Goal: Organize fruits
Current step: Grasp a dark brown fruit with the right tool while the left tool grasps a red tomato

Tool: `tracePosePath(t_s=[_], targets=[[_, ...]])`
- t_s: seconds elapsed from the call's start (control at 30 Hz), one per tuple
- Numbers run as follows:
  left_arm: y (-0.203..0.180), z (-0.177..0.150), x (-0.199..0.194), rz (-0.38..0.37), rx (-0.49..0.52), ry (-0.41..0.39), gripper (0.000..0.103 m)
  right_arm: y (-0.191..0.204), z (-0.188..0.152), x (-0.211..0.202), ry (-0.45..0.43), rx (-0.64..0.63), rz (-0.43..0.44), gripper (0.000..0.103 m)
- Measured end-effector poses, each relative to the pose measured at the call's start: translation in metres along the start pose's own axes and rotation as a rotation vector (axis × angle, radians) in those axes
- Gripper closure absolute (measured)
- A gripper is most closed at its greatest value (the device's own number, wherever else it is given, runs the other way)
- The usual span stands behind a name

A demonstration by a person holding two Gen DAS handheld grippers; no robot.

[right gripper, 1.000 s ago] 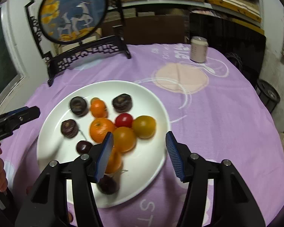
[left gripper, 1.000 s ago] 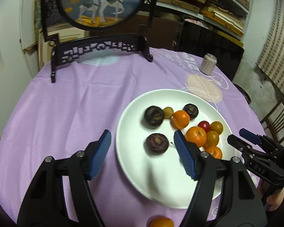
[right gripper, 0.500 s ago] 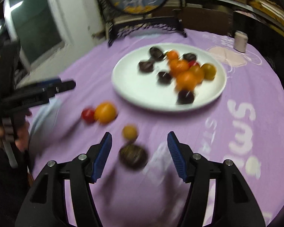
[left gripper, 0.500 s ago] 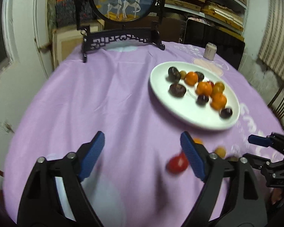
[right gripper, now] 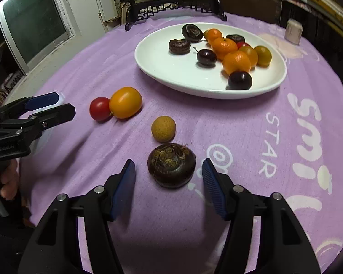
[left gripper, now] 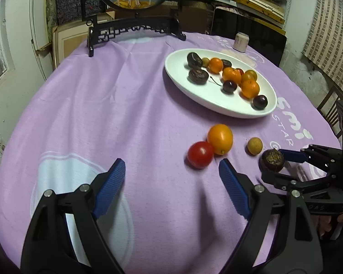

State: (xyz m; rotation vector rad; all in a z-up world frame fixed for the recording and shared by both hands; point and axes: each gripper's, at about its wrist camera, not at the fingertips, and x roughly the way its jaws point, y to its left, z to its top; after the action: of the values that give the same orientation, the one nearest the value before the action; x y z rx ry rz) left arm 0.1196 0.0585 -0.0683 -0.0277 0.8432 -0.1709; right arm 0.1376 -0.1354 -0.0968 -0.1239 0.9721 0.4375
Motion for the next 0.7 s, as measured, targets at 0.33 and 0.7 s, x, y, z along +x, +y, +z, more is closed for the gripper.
tracePosePath(t_s=[0.33,0.7], targets=[[-0.024,0.002,0.019,-0.020,0.059,0.048,0.017,-0.021,-0.005,-0.014,-0.007,0.109,0.040,0.061],[-0.034,0.009,0.047,-0.025,0.069,0.107,0.045,-0.040,-0.019,-0.026,-0.009,0.179,0.081,0.061]])
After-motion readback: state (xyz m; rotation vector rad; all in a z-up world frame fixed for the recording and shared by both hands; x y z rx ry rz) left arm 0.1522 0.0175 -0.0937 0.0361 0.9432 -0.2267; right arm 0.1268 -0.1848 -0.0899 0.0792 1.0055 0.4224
